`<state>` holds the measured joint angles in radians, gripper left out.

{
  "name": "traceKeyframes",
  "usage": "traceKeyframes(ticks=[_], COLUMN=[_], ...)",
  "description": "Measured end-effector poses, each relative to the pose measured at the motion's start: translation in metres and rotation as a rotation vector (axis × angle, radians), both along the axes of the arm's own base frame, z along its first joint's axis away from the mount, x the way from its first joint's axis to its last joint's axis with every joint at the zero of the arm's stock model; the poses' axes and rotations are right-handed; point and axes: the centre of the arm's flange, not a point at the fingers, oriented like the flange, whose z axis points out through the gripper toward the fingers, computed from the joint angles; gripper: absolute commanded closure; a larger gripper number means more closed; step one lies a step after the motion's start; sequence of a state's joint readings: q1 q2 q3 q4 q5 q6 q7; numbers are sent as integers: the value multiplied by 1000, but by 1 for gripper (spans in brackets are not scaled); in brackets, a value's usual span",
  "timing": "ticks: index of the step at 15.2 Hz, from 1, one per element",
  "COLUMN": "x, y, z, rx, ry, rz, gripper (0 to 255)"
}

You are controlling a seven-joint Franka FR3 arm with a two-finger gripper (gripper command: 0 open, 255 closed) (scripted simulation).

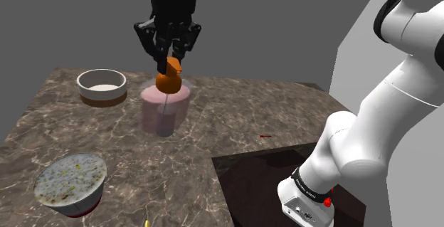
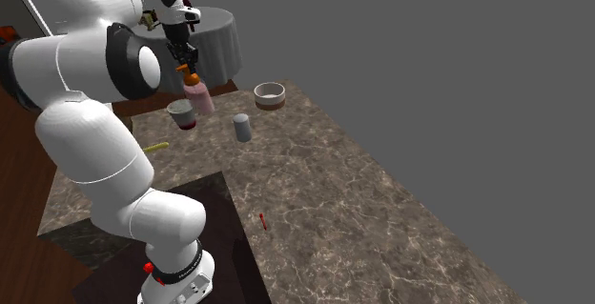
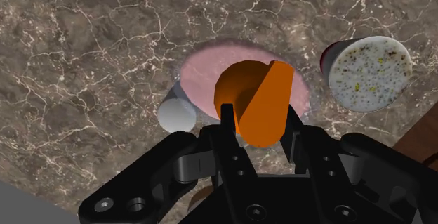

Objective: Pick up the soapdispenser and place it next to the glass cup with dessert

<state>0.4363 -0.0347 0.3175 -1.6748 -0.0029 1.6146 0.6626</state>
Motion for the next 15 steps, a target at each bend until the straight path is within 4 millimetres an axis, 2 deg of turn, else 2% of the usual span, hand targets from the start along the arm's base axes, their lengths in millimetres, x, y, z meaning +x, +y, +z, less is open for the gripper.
traceKeyframes(ticks=[4,15], x=[-26,-107], y=[46,165], z=[5,3], rx=[0,0], ry=[0,0], rz=[0,0], gripper=[255,255])
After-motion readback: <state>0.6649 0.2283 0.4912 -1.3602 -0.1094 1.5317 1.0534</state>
